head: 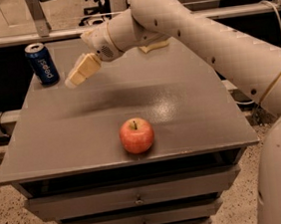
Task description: Move pepsi can near sponge
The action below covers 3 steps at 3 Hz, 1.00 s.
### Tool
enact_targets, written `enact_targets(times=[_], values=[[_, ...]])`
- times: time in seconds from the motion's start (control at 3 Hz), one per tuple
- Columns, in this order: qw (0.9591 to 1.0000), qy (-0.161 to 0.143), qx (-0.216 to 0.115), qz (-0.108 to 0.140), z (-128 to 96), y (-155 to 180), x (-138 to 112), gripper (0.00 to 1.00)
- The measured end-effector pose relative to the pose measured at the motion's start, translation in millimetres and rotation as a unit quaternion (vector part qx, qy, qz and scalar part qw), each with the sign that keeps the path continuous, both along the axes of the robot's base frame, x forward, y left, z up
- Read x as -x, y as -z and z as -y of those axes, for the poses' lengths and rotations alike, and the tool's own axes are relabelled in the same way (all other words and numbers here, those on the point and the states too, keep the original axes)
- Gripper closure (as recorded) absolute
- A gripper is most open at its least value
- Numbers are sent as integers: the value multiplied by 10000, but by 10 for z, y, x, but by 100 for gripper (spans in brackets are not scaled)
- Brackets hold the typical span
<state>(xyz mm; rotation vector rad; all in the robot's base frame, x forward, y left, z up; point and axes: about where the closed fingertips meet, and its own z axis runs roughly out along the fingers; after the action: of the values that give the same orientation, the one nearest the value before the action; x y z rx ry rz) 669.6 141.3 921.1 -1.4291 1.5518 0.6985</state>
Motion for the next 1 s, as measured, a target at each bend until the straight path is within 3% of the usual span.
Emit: enact_targets(times=[0.33, 1.0], values=[[9988, 48, -448, 214, -442, 121, -392, 0], [9962, -7, -833, 243, -925, 214, -692, 0]])
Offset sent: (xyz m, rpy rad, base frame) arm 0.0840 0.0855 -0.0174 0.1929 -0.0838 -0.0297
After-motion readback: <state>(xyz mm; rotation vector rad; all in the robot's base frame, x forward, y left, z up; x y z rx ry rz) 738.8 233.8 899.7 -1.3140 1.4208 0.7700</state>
